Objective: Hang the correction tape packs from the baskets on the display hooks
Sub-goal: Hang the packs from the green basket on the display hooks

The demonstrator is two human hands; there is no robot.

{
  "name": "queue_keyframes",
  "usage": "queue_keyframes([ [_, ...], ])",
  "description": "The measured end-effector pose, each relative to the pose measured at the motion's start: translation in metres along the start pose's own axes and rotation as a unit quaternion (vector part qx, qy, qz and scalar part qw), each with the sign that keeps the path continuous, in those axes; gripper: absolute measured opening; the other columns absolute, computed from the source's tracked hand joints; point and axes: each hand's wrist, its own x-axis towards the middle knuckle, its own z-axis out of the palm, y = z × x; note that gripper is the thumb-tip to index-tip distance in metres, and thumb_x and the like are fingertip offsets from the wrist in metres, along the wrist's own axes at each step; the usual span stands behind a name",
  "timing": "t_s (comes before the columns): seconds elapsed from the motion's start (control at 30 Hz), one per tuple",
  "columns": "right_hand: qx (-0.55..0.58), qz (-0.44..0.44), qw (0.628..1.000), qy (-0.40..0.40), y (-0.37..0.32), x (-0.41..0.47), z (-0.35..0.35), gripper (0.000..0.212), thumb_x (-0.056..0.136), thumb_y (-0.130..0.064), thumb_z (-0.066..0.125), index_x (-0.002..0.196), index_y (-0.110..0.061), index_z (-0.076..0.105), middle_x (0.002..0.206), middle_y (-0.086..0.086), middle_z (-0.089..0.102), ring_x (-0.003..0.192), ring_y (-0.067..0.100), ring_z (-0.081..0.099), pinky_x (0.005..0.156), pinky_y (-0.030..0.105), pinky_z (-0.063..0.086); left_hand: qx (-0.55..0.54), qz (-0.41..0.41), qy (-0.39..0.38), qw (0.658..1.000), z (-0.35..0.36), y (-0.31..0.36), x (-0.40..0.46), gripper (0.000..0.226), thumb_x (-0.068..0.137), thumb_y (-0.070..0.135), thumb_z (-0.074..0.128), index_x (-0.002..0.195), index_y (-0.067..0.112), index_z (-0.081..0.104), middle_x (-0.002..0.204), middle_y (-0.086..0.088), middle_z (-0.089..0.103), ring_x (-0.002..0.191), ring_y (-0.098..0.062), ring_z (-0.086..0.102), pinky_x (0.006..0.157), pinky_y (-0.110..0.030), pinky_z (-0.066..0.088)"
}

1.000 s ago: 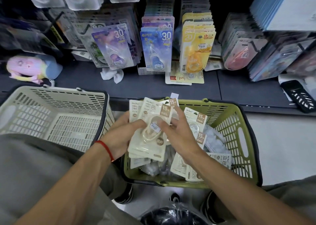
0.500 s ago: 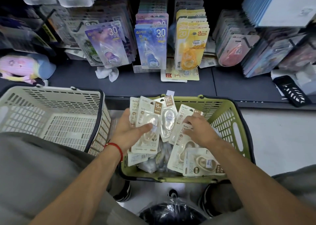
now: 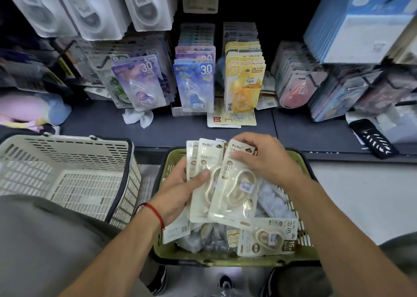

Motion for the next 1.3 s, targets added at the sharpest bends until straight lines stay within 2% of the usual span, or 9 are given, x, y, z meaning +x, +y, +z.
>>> queue_keyframes([
  [0.1,0.011,-0.01,0.997,0.081,-0.005,0.004,0.006,0.019,0.084,-0.035,0.088,0.097,-0.036,0.074,0.092,-0.016,0.072,0.084,0.001,0.067,0.075,0.023,0.055,-0.022,-0.002,-0.016,1.0,0.008,0.007,-0.001,0.08,0.074,0.042,0.094,0.142,0.023,0.055,0.136,-0.008,0.071,0.124,-0.029,0.07,0.092,-0.04,0.061],
  [0.23,0.015,-0.045,0.991,0.122,-0.015,0.011,0.013,0.031,0.081,-0.036,0.09,0.107,-0.033,0.073,0.107,-0.018,0.059,0.097,-0.003,0.06,0.085,0.01,0.046,-0.023,0.017,-0.01,1.0,0.024,0.014,-0.001,0.084,0.067,0.012,0.096,0.139,0.019,0.055,0.128,-0.012,0.074,0.118,-0.031,0.072,0.087,-0.039,0.063],
  [0.4,0.1,0.023,0.964,0.245,-0.03,0.008,0.009,0.045,0.089,-0.056,0.074,0.128,-0.04,0.057,0.125,-0.012,0.058,0.106,-0.004,0.059,0.094,0.019,0.05,-0.086,0.073,0.065,0.992,0.033,0.046,0.009,0.082,0.066,0.006,0.088,0.141,0.011,0.052,0.129,-0.018,0.073,0.118,-0.039,0.071,0.099,-0.057,0.058],
  [0.5,0.251,0.088,0.952,0.149,-0.046,-0.002,0.007,0.064,0.073,-0.071,0.077,0.124,-0.034,0.067,0.117,-0.01,0.074,0.107,0.006,0.071,0.094,0.034,0.058,-0.085,0.117,0.069,0.987,0.036,0.077,0.017,0.081,0.069,0.007,0.087,0.141,0.005,0.052,0.129,-0.019,0.072,0.118,-0.039,0.071,0.1,-0.057,0.058],
  [0.57,0.279,0.064,0.952,0.111,-0.056,-0.007,0.01,0.057,0.076,-0.067,0.083,0.121,-0.033,0.072,0.115,-0.007,0.078,0.107,0.013,0.075,0.094,0.041,0.061,-0.077,0.14,0.057,0.986,0.039,0.097,0.019,0.078,0.066,0.009,0.09,0.136,0.008,0.056,0.123,-0.014,0.076,0.112,-0.033,0.075,0.089,-0.047,0.063],
  [0.7,0.355,0.037,0.919,0.166,-0.084,-0.001,-0.005,0.045,0.08,-0.05,0.082,0.116,-0.023,0.078,0.111,0.003,0.081,0.103,0.024,0.078,0.086,0.04,0.064,-0.093,0.15,-0.007,0.984,0.042,0.131,0.026,0.066,0.072,0.017,0.088,0.132,0.018,0.06,0.119,-0.009,0.078,0.106,-0.03,0.077,0.076,-0.043,0.066],
  [0.87,0.291,0.003,0.928,0.233,-0.117,0.024,-0.038,0.05,0.077,-0.058,0.083,0.113,-0.025,0.075,0.1,-0.007,0.082,0.095,0.012,0.079,0.086,0.038,0.061,-0.055,0.162,-0.07,0.983,0.041,0.179,0.036,0.076,0.074,0.018,0.087,0.144,0.021,0.055,0.13,-0.008,0.075,0.12,-0.03,0.072,0.102,-0.053,0.058],
  [1.0,0.231,-0.021,0.946,0.226,-0.144,0.054,-0.052,0.045,0.083,-0.055,0.084,0.114,-0.028,0.068,0.099,-0.006,0.082,0.092,0.016,0.079,0.091,0.054,0.062,-0.037,0.175,-0.088,0.98,0.017,0.21,0.043,0.067,0.082,0.017,0.082,0.142,0.027,0.054,0.133,-0.006,0.073,0.121,-0.029,0.072,0.096,-0.053,0.061],
  [1.3,0.207,-0.103,0.958,0.17,-0.187,0.102,-0.042,0.041,0.085,-0.054,0.08,0.115,-0.029,0.066,0.107,-0.008,0.08,0.097,0.013,0.078,0.092,0.05,0.061,-0.078,0.249,0.005,0.965,-0.022,0.233,0.035,0.067,0.08,0.021,0.081,0.142,0.025,0.056,0.132,-0.005,0.074,0.122,-0.029,0.071,0.106,-0.059,0.053],
])
